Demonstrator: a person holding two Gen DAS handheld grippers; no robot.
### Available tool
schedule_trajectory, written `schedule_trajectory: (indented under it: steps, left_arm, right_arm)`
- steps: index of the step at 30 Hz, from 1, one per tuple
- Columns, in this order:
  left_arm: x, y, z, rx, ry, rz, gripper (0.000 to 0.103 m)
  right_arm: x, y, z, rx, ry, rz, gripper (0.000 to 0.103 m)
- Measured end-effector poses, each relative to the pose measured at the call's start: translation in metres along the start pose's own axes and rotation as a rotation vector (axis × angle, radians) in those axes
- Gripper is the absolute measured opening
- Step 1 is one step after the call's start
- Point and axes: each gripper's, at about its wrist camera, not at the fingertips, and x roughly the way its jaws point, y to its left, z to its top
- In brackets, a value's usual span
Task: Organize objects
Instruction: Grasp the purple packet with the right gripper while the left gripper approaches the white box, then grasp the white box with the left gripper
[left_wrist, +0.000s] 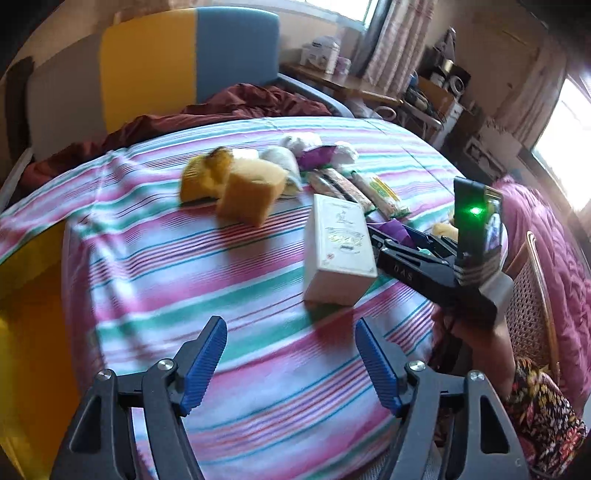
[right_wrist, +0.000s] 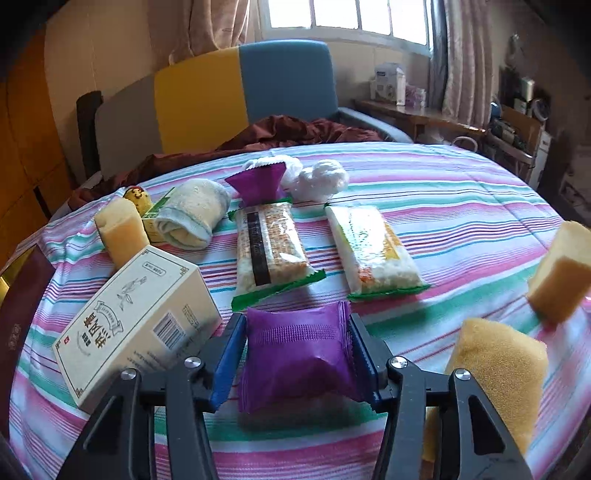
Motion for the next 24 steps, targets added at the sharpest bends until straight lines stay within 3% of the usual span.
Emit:
schedule_trajectory:
  steps: [9, 22, 24]
  left_arm:
    - [0.046, -0.032, 0.029, 0.133, 0.02, -0.007, 0.073]
    - [0.079, -0.031, 0.037, 0.163, -0.003, -0.018, 0.072]
    - [0.083, -0.029, 0.037, 0.15, -0.009, -0.01, 0.061]
  right_arm:
    - [-0.002, -0.004, -0.003, 0.02, -0.028, -0.071, 0.055]
    - [0.0, -0.006, -0.005, 0.022, -0.027, -0.102, 0.056]
    - [0.0, -0.007, -0.005, 0.024, -0.029, -0.099, 0.056]
